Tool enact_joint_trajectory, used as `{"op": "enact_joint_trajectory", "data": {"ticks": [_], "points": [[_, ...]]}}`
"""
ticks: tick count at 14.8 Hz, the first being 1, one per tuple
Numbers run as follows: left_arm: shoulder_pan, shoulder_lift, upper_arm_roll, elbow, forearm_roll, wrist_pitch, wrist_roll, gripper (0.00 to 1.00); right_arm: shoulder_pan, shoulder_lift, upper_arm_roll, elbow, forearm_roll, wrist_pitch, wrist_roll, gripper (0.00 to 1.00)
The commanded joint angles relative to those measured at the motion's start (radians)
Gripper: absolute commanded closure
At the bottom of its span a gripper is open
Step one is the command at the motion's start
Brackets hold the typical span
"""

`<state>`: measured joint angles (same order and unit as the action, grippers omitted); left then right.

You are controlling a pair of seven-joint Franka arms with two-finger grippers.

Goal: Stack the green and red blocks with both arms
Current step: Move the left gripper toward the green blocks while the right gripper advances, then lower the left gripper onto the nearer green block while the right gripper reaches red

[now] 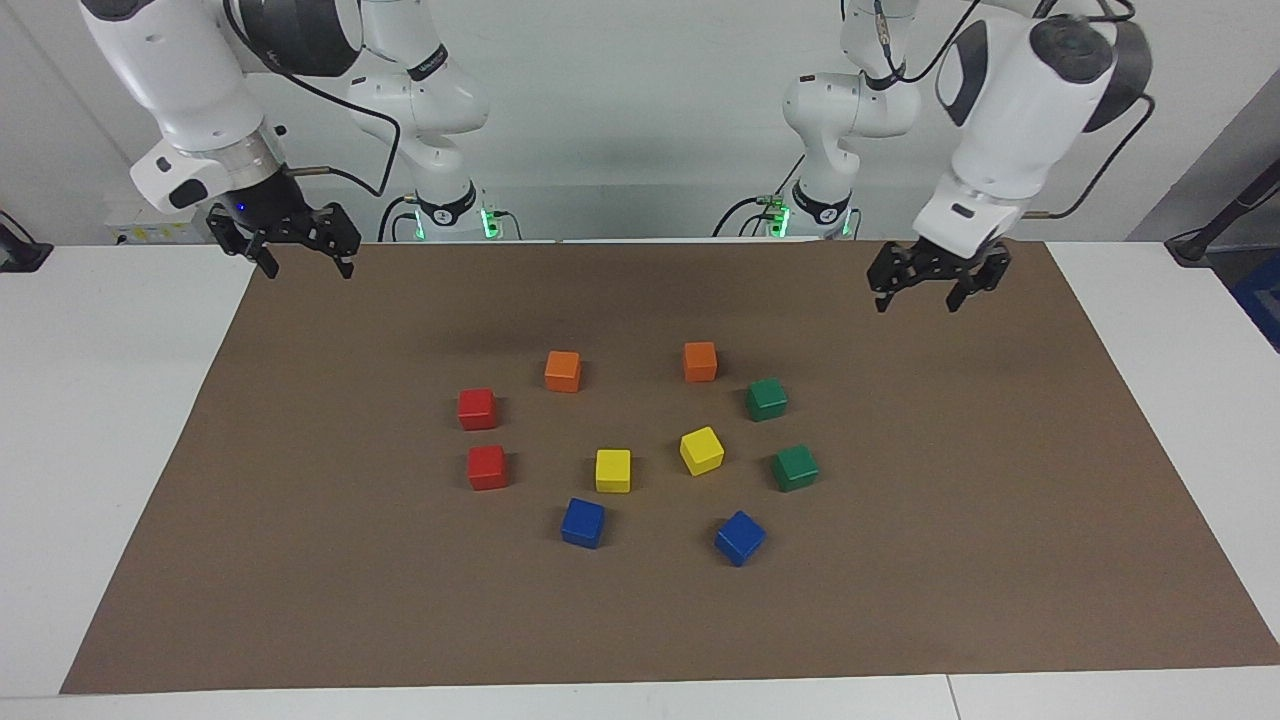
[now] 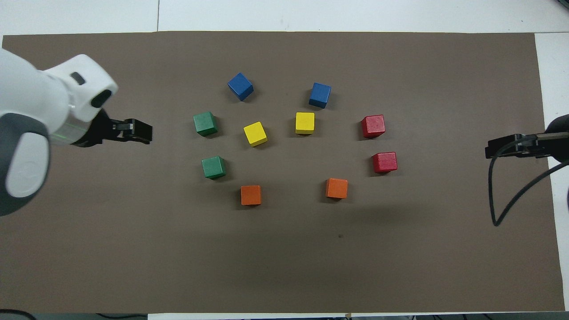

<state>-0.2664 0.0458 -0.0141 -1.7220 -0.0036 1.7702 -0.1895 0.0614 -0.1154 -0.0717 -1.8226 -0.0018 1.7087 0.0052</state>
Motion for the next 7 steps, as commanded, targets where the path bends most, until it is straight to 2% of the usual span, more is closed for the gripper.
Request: {"op": "enact_joint_trajectory", "data": {"ticks": [1,3,5,7], "points": [[-0.043,0.084,0.013,-0.046,-0.004,0.112,-0.054,0.00,0.055,-0.001,0.004,-0.092,0.012,0.127,0.077,0.00],[-0.043,0.074,0.013,-0.125,-0.004,0.176,-0.079,0.00,0.077,0.037,0.004,-0.113,0.011,0.196,0.072,0.00],[-0.060,0.098,0.013,-0.131,-0.004,0.208,-0.174,0.00,0.113,0.062,0.004,-0.136,0.011,0.261,0.070,0.00],[-0.083,0.118,0.013,-0.165,-0.004,0.274,-0.185,0.00,0.124,0.063,0.004,-0.193,0.011,0.320,0.068,0.00]]}}
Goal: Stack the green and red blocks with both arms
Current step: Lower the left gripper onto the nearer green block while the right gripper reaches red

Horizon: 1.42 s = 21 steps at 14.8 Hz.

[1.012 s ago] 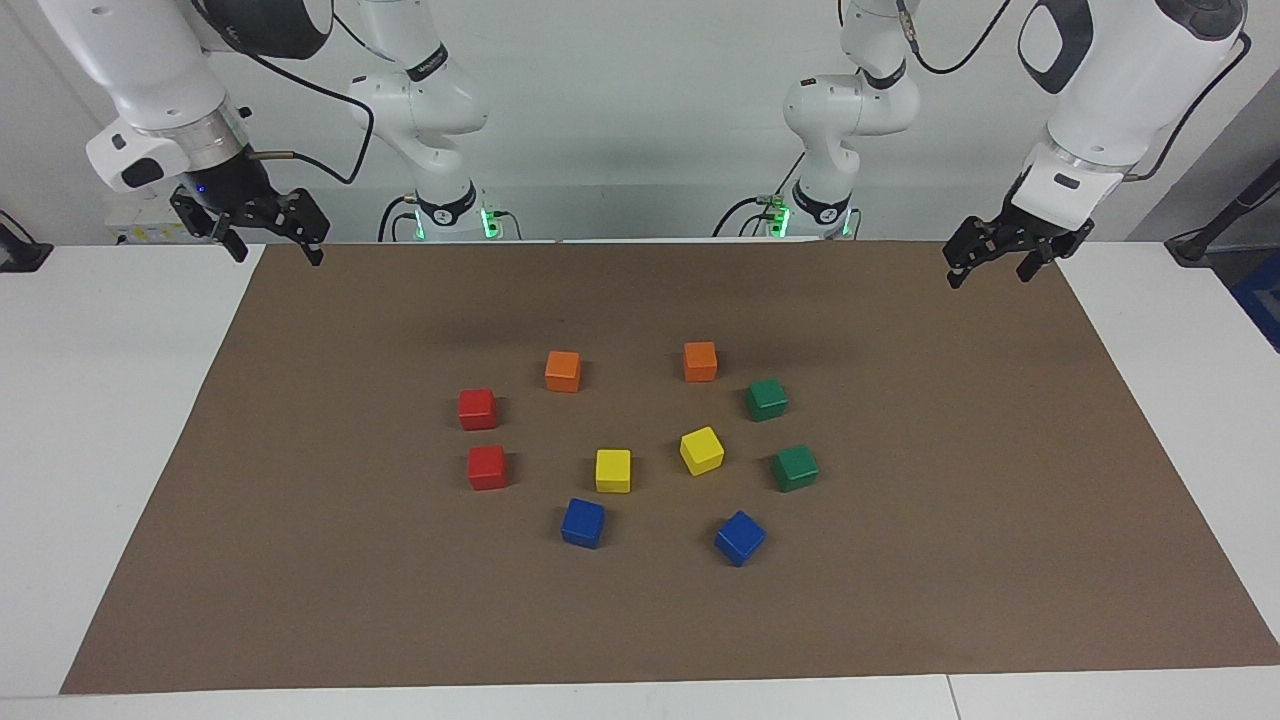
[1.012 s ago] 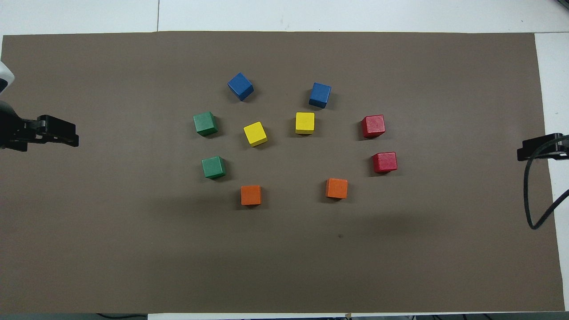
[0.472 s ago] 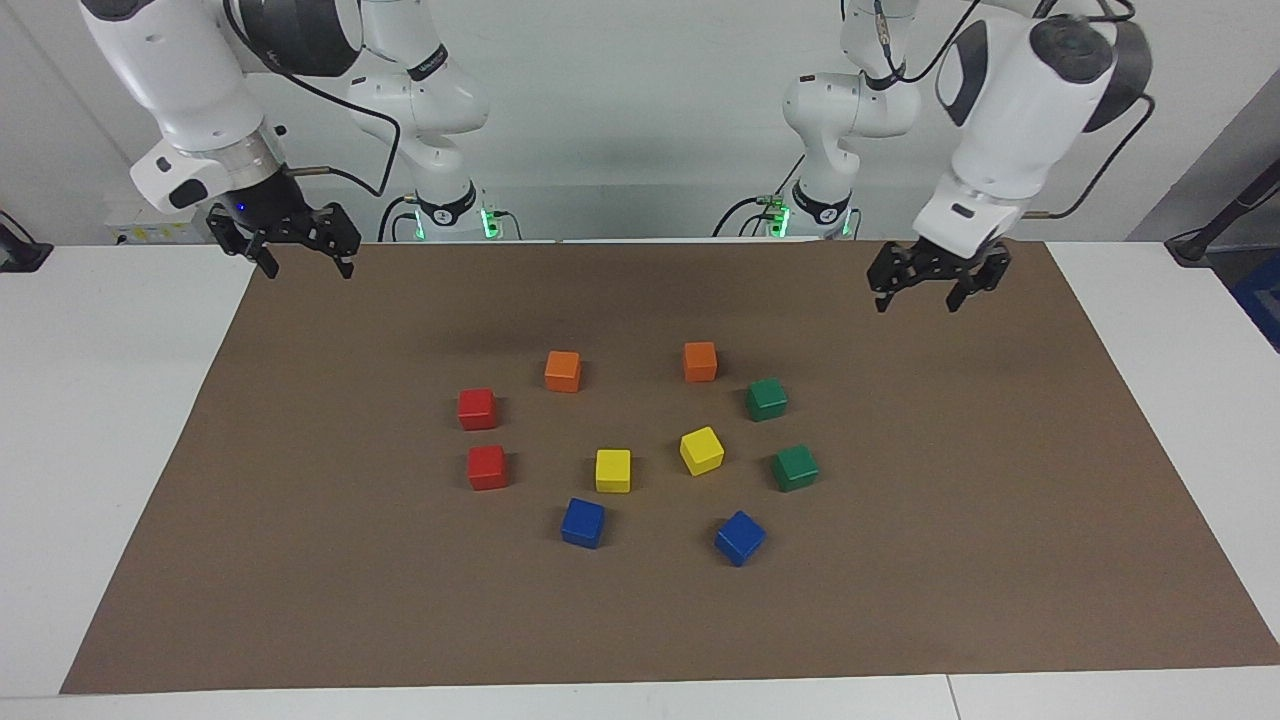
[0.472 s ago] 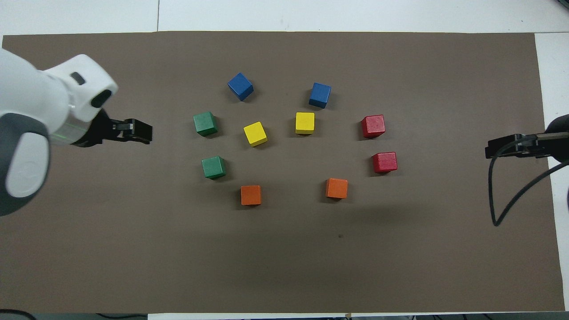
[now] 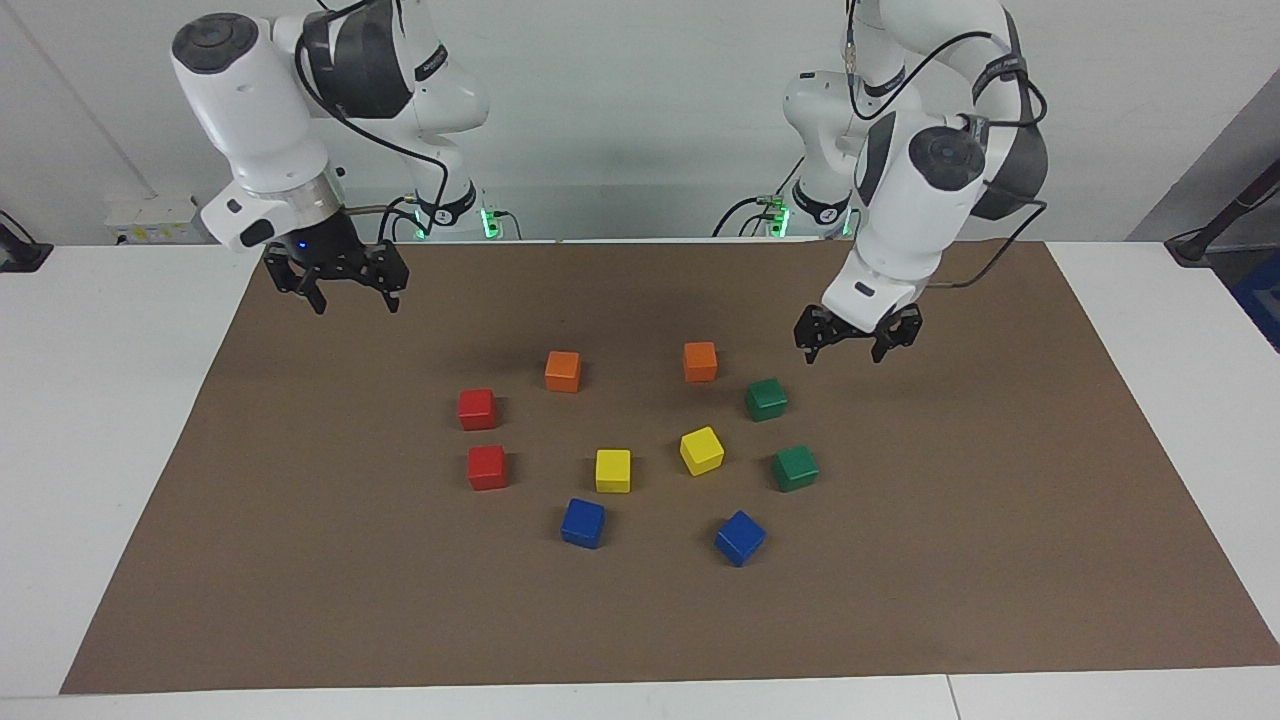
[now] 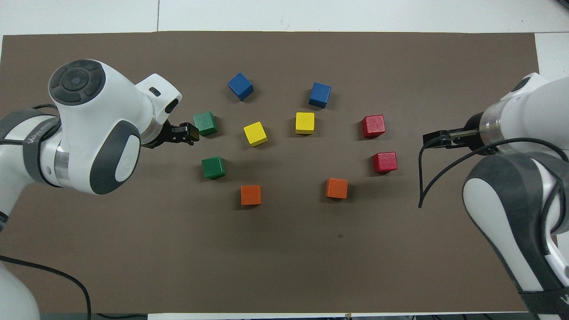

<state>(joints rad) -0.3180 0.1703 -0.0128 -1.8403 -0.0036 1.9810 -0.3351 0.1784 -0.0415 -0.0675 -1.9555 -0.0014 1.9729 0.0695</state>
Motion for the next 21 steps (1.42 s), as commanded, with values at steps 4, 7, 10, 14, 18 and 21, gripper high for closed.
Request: {"op": "enact_joint_trajectory", "data": {"ticks": [4,7,10,14,18,21], "points": [[-0.073,-0.012,0.011,-0.177,-0.004,0.205,-0.071,0.00,0.033,0.037,0.000,-0.138,0.011,0.147,-0.034,0.00],[-0.091,-0.005,0.011,-0.178,-0.006,0.219,-0.125,0.00,0.039,0.075,0.000,-0.140,0.011,0.159,-0.025,0.00],[-0.118,0.027,0.011,-0.181,-0.006,0.260,-0.189,0.00,0.055,0.100,0.000,-0.141,0.011,0.196,-0.027,0.00],[-0.136,0.066,0.011,-0.181,-0.004,0.277,-0.255,0.00,0.084,0.156,0.000,-0.155,0.011,0.305,-0.022,0.00],[-0.124,0.060,0.011,-0.195,-0.006,0.269,-0.257,0.00,0.089,0.203,0.000,-0.152,0.012,0.368,-0.016,0.00],[-0.121,0.055,0.011,-0.223,-0.006,0.291,-0.321,0.00,0.090,0.226,0.002,-0.154,0.015,0.385,0.009,0.00]]}}
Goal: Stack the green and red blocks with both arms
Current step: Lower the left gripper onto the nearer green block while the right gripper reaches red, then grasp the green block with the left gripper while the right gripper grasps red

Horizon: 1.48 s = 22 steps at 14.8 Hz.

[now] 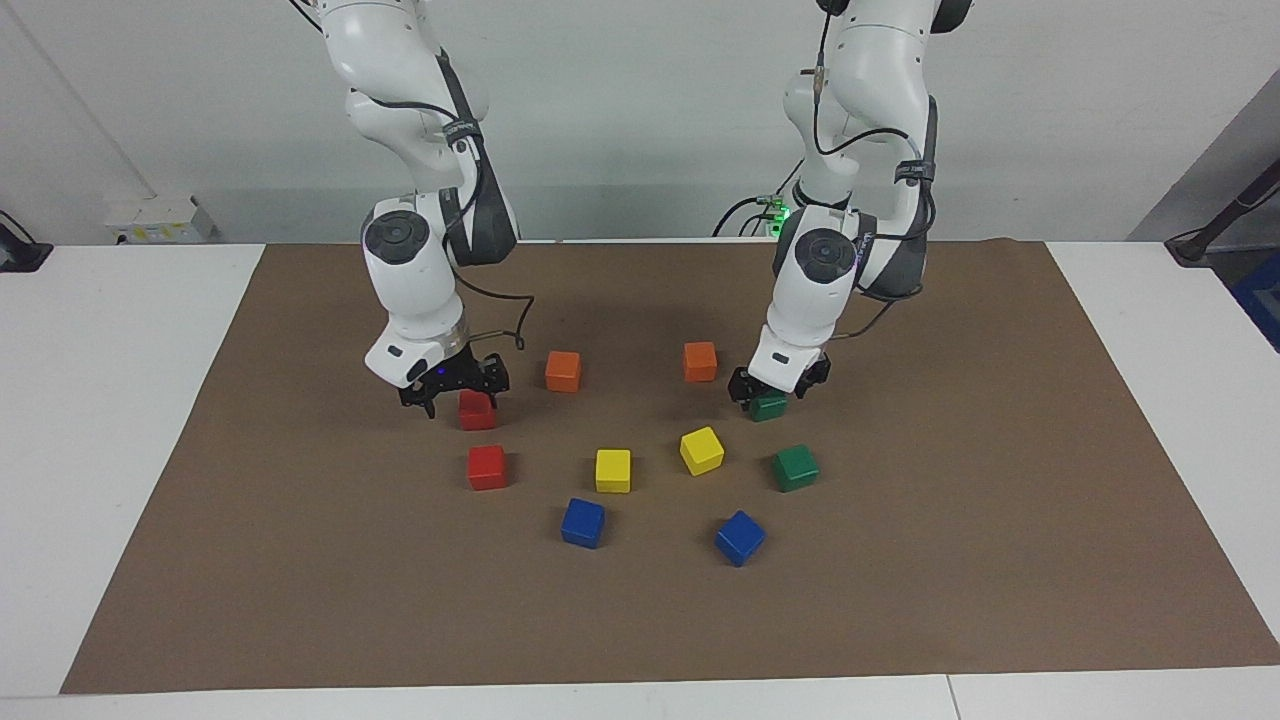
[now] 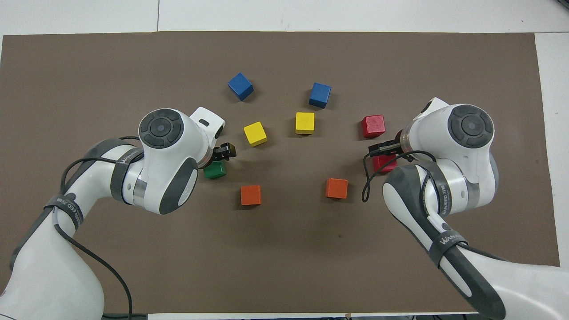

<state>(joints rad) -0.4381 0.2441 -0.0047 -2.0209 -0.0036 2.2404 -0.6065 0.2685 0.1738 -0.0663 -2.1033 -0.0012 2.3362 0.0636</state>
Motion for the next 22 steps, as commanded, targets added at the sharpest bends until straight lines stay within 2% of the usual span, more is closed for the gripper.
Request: {"op": "enact_joint_trajectory", "data": {"ticks": [1,6,9,20,21,22], "points": [[-0.001,-0.019,0.003,-0.044,-0.006,0.034,-0.070,0.00,0.000,0.015,0.000,-0.006,0.015,0.029,0.016,0.00],[-0.004,-0.019,0.003,-0.065,-0.006,0.051,-0.113,0.00,0.001,0.018,0.010,-0.009,0.038,0.019,0.018,0.00],[-0.008,-0.019,0.003,-0.082,-0.006,0.070,-0.121,0.00,0.001,0.015,0.020,-0.009,0.095,-0.017,0.022,0.00],[-0.033,-0.011,0.003,-0.093,-0.006,0.088,-0.167,0.00,-0.008,0.047,0.019,-0.011,0.098,-0.026,0.022,0.00],[-0.036,-0.011,0.002,-0.093,-0.006,0.088,-0.168,0.08,-0.008,0.052,0.019,-0.011,0.098,-0.021,0.022,0.00],[-0.037,-0.011,0.002,-0.093,-0.006,0.088,-0.168,0.26,-0.008,0.055,0.019,-0.012,0.101,-0.018,0.022,0.00]]}}
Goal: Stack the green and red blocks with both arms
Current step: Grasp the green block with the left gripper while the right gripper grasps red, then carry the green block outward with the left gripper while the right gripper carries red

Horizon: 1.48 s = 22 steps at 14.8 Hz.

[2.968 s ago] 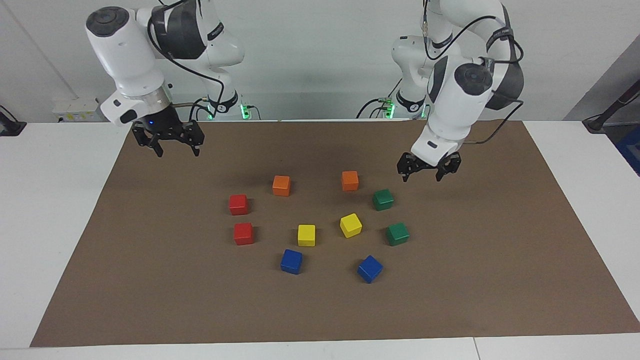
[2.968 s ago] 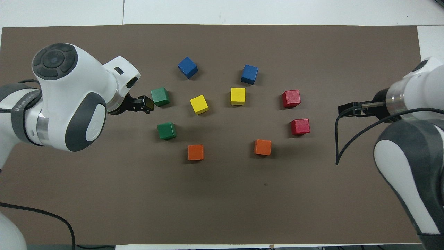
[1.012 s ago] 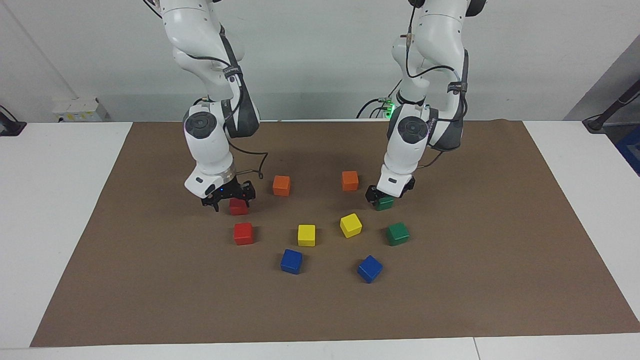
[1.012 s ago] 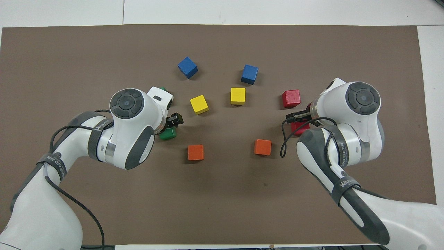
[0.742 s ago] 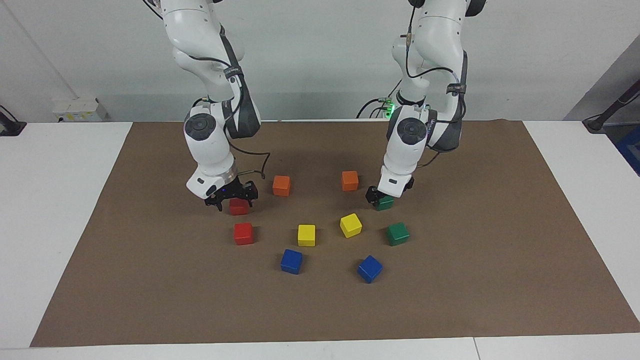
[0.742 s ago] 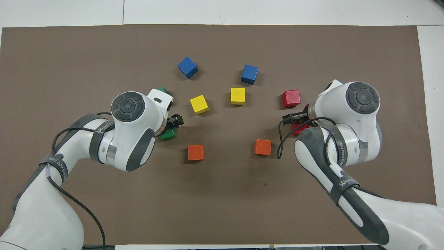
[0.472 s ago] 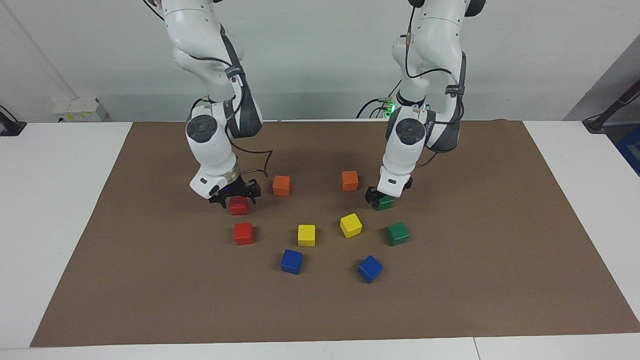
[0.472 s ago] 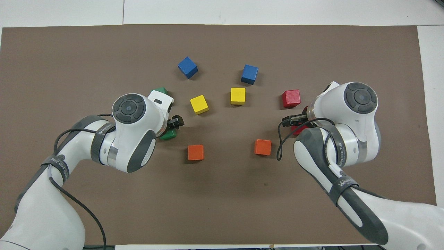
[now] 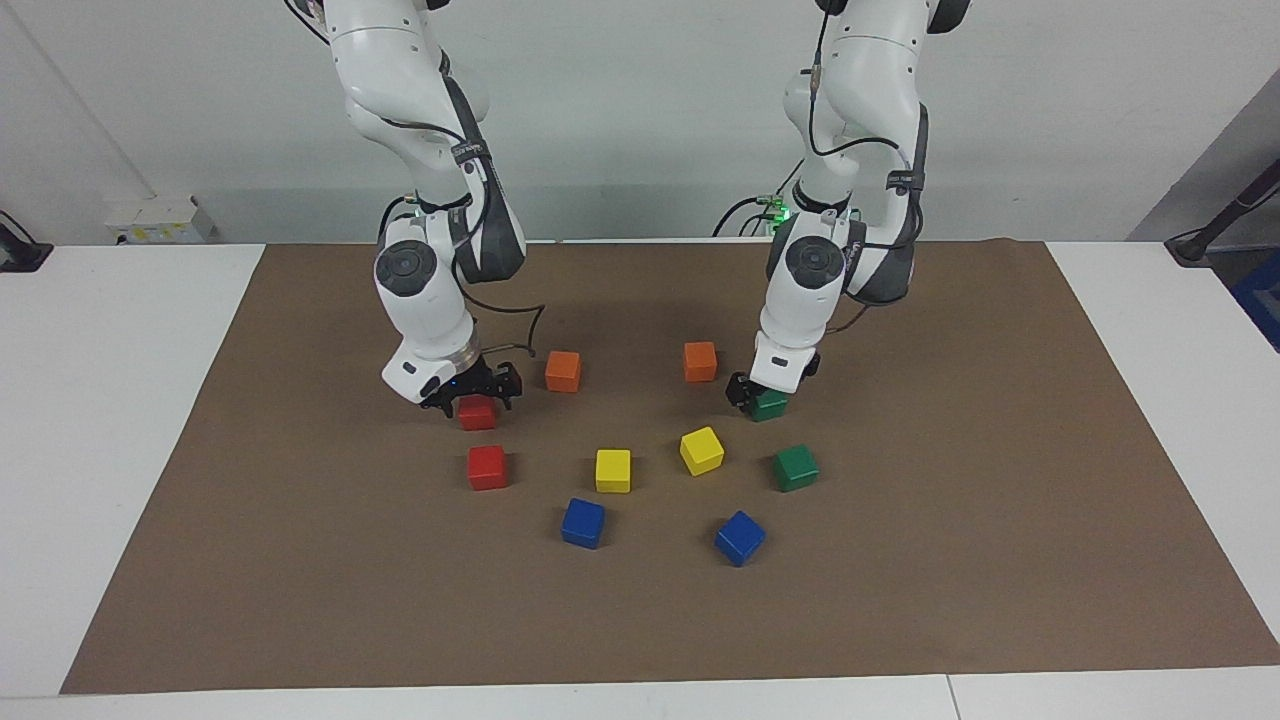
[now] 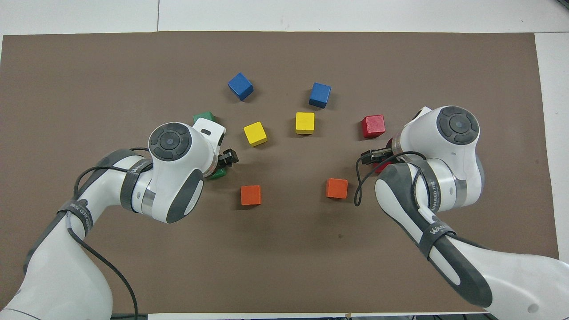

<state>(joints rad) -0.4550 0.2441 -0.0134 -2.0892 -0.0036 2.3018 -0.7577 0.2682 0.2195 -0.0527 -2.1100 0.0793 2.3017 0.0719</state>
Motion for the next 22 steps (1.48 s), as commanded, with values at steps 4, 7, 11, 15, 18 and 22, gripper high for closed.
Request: {"op": "enact_joint_trajectory", "data": {"ticks": [4,7,11,15,18,22], "points": [[-0.019,-0.017,0.012,-0.009,-0.004,0.004,0.014,1.00,-0.014,0.012,0.005,-0.012,0.017,0.018,0.012,0.13],[0.073,-0.064,0.012,0.021,-0.006,-0.111,0.232,1.00,-0.015,0.009,0.004,-0.012,0.017,-0.001,0.016,0.95],[0.235,-0.074,0.012,0.093,-0.006,-0.206,0.547,1.00,-0.032,-0.005,0.001,0.025,0.017,-0.059,0.020,1.00],[0.367,-0.057,0.012,0.123,-0.004,-0.179,0.716,1.00,-0.148,-0.037,-0.003,0.062,0.001,-0.108,-0.039,1.00],[0.413,-0.022,0.016,0.182,-0.003,-0.180,0.772,1.00,-0.242,-0.031,-0.003,0.064,-0.003,-0.065,-0.142,1.00],[0.449,0.023,0.018,0.179,-0.004,-0.139,0.772,1.00,-0.306,0.001,-0.003,0.054,-0.003,0.025,-0.239,1.00]]}}
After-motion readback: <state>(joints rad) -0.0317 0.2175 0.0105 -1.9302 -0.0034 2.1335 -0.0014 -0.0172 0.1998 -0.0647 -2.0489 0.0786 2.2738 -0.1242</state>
